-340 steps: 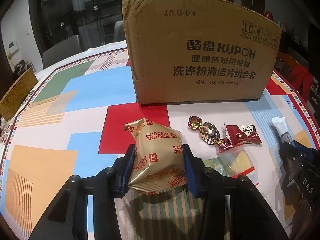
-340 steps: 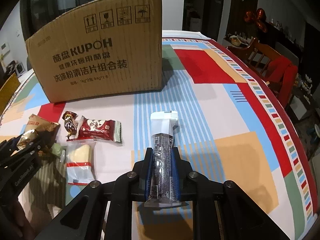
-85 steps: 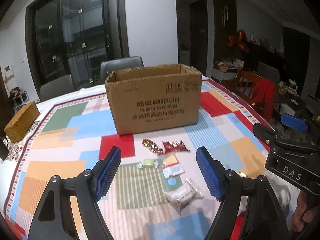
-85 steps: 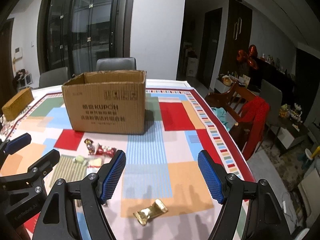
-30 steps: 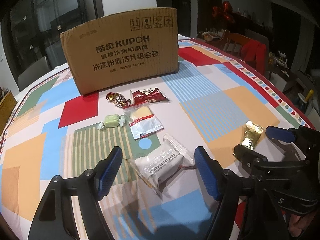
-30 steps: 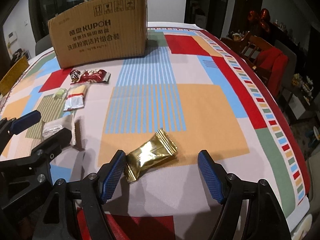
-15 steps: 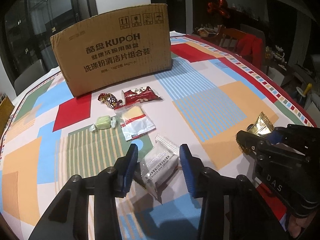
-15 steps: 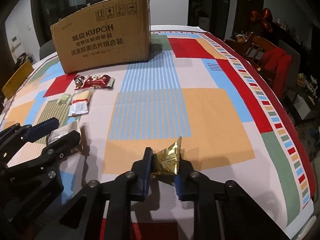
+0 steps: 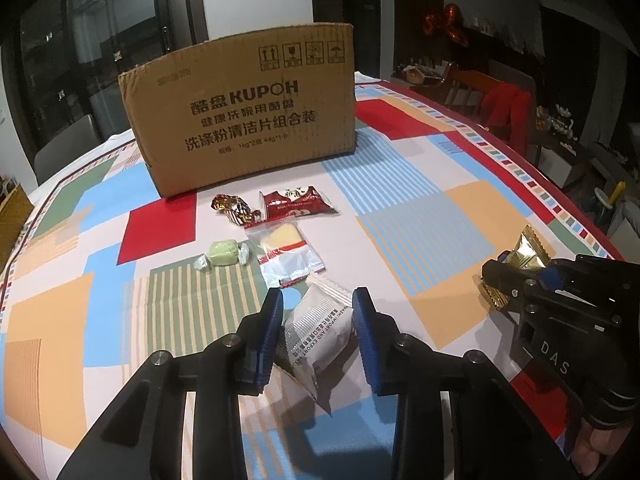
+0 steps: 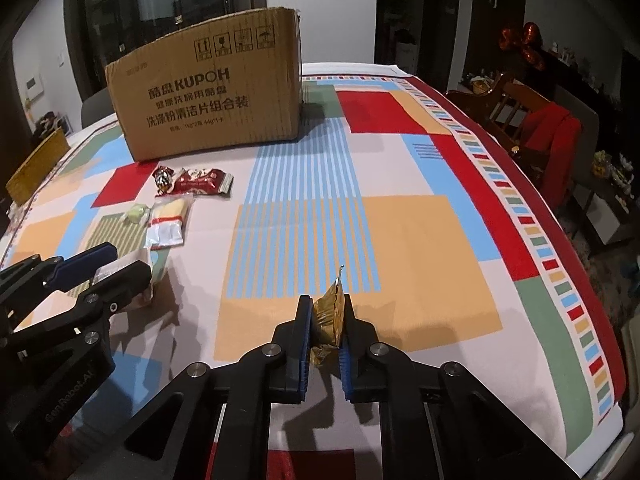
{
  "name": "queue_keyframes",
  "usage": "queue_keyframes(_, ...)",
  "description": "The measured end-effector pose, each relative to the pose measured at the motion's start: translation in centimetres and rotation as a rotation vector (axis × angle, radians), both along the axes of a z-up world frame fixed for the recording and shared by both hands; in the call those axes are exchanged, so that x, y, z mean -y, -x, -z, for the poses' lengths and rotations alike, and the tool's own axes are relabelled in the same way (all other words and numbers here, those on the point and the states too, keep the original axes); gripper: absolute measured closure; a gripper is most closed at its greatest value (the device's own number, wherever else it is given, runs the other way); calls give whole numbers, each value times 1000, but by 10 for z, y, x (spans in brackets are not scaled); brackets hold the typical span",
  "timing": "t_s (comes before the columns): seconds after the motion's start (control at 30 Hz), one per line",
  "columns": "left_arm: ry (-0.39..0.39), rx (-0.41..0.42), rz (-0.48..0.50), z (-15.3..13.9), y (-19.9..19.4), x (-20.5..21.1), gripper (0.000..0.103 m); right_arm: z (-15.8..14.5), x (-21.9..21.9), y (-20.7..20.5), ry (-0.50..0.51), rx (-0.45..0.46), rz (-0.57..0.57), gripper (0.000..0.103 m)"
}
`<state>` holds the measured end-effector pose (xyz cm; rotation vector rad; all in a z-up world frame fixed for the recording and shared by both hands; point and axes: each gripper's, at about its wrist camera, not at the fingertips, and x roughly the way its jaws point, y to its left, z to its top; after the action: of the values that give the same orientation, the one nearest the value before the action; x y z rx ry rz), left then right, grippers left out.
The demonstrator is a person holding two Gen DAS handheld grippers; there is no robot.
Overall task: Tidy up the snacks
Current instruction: 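Carry the white packet and gold foil candy over the box with both tools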
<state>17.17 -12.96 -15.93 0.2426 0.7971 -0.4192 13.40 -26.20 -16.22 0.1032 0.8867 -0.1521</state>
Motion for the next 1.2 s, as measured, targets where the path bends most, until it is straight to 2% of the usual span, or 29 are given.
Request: queue_keyframes(1.2,48,43,-130,-54,-37,-36,68,-60,-19,-47,4,95,-53,90)
